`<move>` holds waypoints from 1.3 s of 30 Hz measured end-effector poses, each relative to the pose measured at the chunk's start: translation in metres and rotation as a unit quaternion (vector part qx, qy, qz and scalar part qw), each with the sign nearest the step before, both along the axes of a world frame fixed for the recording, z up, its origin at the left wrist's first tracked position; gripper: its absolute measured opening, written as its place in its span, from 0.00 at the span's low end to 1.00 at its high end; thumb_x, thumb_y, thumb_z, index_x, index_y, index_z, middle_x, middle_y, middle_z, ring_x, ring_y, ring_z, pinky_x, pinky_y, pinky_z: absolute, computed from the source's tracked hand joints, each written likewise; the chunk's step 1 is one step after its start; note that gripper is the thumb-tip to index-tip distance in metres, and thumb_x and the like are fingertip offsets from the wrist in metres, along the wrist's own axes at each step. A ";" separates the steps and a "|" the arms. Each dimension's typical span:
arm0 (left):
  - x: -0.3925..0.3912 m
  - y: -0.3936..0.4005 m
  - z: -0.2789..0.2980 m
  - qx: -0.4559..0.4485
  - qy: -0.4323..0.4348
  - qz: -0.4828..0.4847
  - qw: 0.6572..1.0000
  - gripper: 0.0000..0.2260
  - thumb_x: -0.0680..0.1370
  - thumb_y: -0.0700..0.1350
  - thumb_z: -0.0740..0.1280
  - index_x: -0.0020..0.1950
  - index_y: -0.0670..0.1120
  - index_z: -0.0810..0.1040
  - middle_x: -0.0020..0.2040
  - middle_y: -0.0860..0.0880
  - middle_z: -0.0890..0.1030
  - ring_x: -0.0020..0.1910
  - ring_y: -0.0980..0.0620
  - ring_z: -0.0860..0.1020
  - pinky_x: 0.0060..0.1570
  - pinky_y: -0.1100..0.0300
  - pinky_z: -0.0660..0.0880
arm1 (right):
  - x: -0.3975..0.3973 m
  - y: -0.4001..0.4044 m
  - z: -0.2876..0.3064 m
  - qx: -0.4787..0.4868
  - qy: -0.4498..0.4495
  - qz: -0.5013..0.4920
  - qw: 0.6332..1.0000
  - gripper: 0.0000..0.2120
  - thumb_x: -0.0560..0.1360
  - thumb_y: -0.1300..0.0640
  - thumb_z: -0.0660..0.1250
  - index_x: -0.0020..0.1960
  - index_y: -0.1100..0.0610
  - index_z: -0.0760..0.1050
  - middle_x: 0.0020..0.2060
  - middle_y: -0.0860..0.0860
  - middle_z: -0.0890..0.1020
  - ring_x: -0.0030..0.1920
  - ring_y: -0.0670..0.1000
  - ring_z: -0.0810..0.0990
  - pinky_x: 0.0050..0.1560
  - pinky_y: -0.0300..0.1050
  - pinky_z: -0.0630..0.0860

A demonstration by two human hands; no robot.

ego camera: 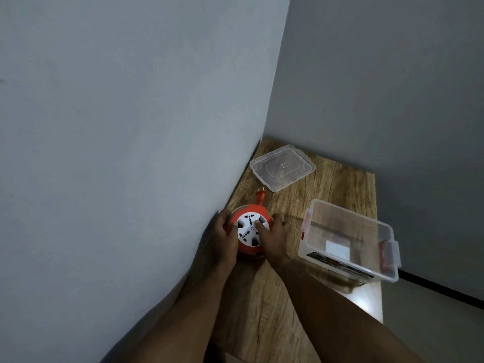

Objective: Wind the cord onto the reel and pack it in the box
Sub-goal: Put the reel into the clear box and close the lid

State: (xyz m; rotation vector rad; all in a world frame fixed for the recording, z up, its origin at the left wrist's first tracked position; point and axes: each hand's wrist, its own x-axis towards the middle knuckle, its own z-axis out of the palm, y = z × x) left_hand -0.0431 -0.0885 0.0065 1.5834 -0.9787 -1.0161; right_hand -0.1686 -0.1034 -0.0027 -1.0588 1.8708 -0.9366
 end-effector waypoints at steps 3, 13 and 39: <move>-0.002 -0.010 0.012 -0.010 0.016 0.016 1.000 0.20 0.81 0.48 0.66 0.73 0.51 0.72 0.70 0.50 0.76 0.65 0.50 0.77 0.56 0.55 0.80 | -0.005 -0.007 0.004 -0.039 -0.029 -0.003 0.999 0.37 0.68 0.34 0.70 0.72 0.45 0.65 0.68 0.52 0.69 0.65 0.56 0.77 0.58 0.56 0.82; -0.061 -0.053 0.067 -0.107 0.028 0.019 0.994 0.15 0.82 0.46 0.64 0.68 0.48 0.77 0.61 0.48 0.82 0.57 0.52 0.81 0.54 0.53 0.82 | -0.056 -0.028 0.102 -0.190 -0.028 -0.064 0.979 0.23 0.77 0.50 0.72 0.67 0.56 0.68 0.64 0.52 0.68 0.60 0.49 0.75 0.50 0.38 0.79; -0.218 -0.044 0.048 -0.074 -0.096 -0.341 0.932 0.16 0.78 0.33 0.67 0.64 0.43 0.79 0.61 0.48 0.82 0.60 0.53 0.79 0.54 0.69 0.74 | -0.238 0.037 0.061 -0.104 0.006 -0.294 0.950 0.12 0.82 0.52 0.65 0.63 0.55 0.74 0.52 0.51 0.81 0.55 0.55 0.82 0.58 0.59 0.81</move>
